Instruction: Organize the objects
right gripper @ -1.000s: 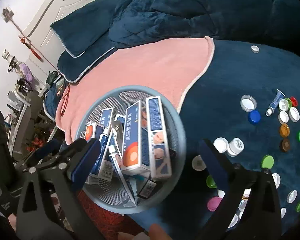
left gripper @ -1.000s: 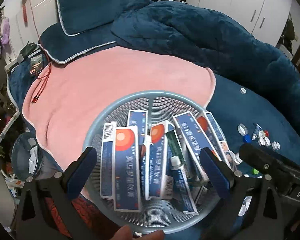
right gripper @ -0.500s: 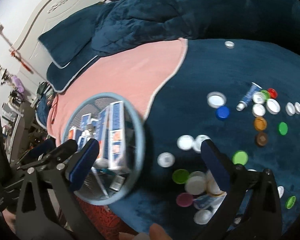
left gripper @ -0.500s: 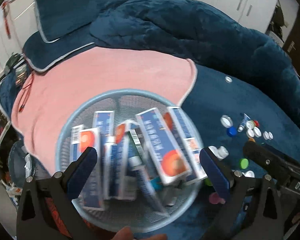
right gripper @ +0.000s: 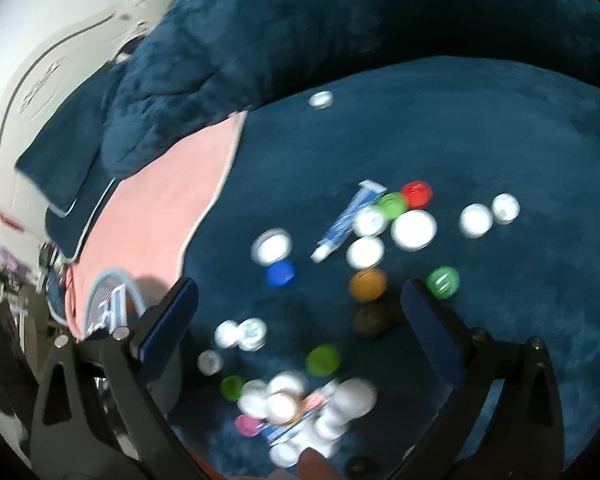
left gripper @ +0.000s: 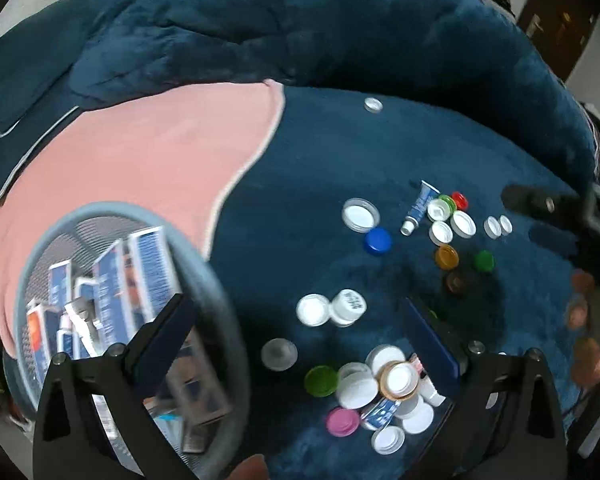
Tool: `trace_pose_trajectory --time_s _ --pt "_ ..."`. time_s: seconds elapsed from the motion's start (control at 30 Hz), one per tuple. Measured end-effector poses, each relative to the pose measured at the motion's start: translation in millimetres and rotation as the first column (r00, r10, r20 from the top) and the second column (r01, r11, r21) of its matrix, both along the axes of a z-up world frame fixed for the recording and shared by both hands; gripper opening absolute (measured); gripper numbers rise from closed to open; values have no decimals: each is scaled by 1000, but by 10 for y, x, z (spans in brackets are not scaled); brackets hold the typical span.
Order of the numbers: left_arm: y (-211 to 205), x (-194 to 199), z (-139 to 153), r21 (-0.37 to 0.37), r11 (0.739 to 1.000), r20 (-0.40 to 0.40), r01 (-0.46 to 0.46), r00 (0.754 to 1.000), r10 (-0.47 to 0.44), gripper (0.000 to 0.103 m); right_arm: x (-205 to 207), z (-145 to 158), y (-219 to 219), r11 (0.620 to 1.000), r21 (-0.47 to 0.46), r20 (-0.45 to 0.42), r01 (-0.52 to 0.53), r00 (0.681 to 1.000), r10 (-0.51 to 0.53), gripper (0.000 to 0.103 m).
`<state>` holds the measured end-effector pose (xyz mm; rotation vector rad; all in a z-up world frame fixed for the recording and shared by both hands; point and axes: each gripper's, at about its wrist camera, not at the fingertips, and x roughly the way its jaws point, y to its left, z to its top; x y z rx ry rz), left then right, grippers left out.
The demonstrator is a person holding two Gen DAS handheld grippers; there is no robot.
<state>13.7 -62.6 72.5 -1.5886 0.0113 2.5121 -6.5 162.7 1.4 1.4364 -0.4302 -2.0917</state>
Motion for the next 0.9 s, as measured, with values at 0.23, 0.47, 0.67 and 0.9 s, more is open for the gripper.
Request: trace_pose_trajectory --time_s 0.23,0.47,0.67,0.9 --pt "196 -113 -73 -9 1000 -15 19 1000 -19 102 -403 -463 -213 986 -167 184 -22 981 53 102" --pt "94 -133 45 74 997 -34 -9 999 11 102 -690 -748 -690 961 -267 235 -65 963 130 102" --pt "83 -156 33 89 996 -36 -32 999 35 102 -849 -1079 -708 984 -173 313 32 949 24 102" --pt "82 -182 -89 81 996 15 -27 1000 26 102 -1067 -1185 -714 983 -132 304 126 949 -81 90"
